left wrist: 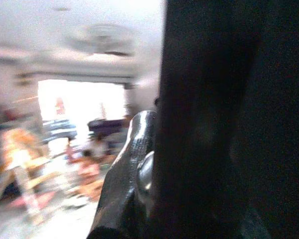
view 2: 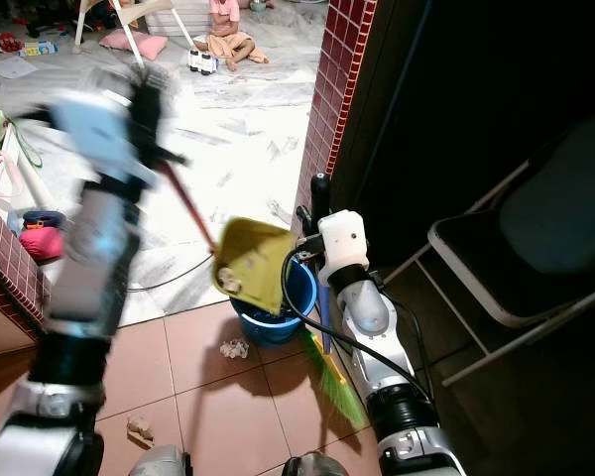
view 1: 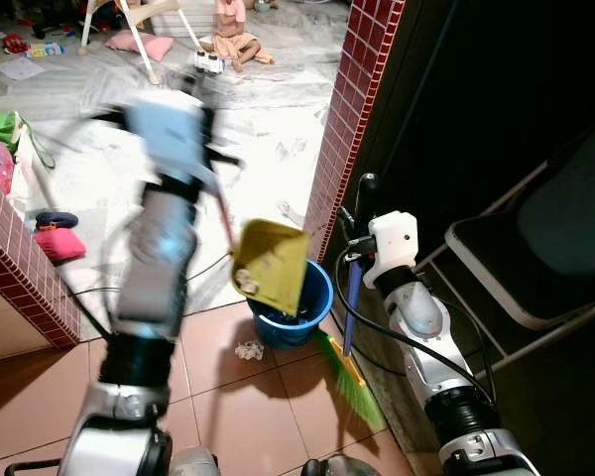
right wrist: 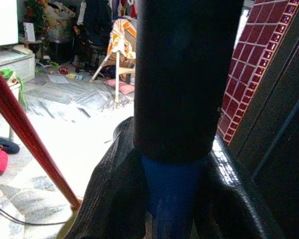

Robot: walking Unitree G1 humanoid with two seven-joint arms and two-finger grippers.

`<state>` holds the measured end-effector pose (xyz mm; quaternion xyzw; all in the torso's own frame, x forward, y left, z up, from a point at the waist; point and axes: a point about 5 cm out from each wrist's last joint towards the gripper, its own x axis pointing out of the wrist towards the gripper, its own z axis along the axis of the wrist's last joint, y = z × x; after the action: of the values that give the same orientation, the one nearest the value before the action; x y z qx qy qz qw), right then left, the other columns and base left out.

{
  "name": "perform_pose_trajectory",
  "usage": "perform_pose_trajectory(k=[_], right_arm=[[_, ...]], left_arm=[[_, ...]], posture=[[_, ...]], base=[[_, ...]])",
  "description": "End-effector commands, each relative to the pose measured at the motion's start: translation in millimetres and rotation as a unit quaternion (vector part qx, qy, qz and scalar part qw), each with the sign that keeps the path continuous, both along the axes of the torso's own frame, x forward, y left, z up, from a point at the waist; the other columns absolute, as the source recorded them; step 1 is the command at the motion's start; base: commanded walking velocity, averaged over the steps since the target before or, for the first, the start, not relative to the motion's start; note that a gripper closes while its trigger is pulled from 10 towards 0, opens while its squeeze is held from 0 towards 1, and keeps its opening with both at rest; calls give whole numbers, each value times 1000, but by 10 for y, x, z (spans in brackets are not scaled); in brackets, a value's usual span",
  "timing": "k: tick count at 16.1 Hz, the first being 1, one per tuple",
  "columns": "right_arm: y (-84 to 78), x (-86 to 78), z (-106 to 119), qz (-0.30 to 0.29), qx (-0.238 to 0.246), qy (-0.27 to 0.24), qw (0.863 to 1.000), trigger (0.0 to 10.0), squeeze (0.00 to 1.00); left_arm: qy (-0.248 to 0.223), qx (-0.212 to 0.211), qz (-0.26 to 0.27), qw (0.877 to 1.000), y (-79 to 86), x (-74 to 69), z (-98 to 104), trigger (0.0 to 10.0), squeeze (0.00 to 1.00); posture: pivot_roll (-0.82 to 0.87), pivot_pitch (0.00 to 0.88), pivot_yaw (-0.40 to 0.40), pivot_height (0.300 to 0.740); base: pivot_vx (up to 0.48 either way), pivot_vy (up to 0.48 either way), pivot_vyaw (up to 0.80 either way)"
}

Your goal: Sweep floor

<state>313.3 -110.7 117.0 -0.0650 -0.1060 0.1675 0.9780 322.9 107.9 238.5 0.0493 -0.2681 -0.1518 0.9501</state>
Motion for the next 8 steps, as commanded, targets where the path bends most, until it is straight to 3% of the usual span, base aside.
perform_pose_trajectory(k=[1,3,4,5,7,8], right_arm=[[-58,29,96,-9,-7,-26,1000,10000,0],[-59,36,103,-11,-8,-27,1000,10000,0],[-57,37,110,-9,-9,-28,1000,10000,0],[-57,39,113,-9,-9,-28,1000,10000,0],[-67,44,120,-7,-11,-28,1000,10000,0],[-70,46,123,-7,-12,-28,1000,10000,0]], left_arm=[[-28,43,-57,997,-176,-110,34,10000,0],[-30,102,-125,986,-341,-226,-72,10000,0],[-45,179,-182,966,-458,-364,-203,10000,0],[-46,192,-194,961,-478,-392,-228,10000,0],[-67,257,-240,934,-560,-506,-310,10000,0],[-70,270,-249,927,-579,-523,-328,10000,0]], posture=[[20,6,-75,740],[22,15,-78,740],[26,26,-82,740],[26,30,-84,740],[24,45,-93,740],[23,49,-97,740]], base=[[0,0,0],[0,0,0],[0,0,0],[0,0,0],[0,0,0],[0,0,0]])
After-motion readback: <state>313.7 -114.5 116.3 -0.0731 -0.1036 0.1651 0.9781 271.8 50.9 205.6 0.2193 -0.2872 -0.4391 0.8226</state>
